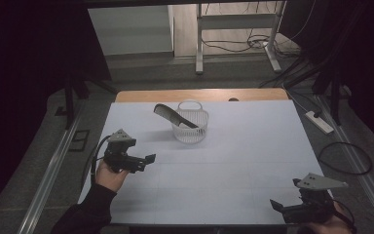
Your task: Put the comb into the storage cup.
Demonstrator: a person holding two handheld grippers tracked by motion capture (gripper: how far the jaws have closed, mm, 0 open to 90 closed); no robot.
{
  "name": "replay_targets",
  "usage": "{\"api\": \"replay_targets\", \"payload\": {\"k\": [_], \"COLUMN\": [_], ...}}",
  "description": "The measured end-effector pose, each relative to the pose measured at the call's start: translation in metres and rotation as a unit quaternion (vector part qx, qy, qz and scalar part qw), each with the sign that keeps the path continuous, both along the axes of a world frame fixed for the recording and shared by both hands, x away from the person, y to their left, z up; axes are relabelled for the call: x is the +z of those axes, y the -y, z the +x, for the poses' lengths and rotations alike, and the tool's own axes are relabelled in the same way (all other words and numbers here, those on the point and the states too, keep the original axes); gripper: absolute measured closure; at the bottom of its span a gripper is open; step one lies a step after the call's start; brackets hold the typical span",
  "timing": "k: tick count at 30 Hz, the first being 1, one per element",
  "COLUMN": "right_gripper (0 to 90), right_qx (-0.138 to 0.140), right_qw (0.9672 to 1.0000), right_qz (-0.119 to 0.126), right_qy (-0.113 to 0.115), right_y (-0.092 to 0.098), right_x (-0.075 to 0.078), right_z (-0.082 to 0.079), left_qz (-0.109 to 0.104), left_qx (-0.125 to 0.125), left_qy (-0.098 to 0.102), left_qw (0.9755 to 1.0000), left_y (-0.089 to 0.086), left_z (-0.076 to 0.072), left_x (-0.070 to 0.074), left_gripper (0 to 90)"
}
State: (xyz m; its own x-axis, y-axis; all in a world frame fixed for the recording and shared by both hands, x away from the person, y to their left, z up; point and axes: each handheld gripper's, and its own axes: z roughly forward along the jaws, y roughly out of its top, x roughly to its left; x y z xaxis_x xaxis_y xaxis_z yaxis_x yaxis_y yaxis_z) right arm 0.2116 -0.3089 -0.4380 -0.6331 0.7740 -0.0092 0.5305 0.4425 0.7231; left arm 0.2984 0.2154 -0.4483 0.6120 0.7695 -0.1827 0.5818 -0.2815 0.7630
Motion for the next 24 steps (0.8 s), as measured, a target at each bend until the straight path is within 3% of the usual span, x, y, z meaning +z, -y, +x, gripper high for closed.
{"api": "replay_targets", "payload": {"k": [10, 24], "right_gripper": [0.0, 0.0], "right_qx": [-0.001, 0.0], "right_qw": [1.0, 1.0], "right_qz": [0.0, -0.003], "right_qy": [0.0, 0.0], "right_y": [0.0, -0.001], "right_x": [0.0, 0.0], "right_z": [0.0, 0.0], "left_qz": [-0.013, -0.008], "left_qx": [0.009, 0.027], "left_qy": [0.001, 0.01], "left_qw": [0.9999, 0.9996], "left_y": [-0.011, -0.026], "left_z": [-0.019, -0.049], "left_x": [0.001, 0.003], "left_gripper": [0.0, 0.0]}}
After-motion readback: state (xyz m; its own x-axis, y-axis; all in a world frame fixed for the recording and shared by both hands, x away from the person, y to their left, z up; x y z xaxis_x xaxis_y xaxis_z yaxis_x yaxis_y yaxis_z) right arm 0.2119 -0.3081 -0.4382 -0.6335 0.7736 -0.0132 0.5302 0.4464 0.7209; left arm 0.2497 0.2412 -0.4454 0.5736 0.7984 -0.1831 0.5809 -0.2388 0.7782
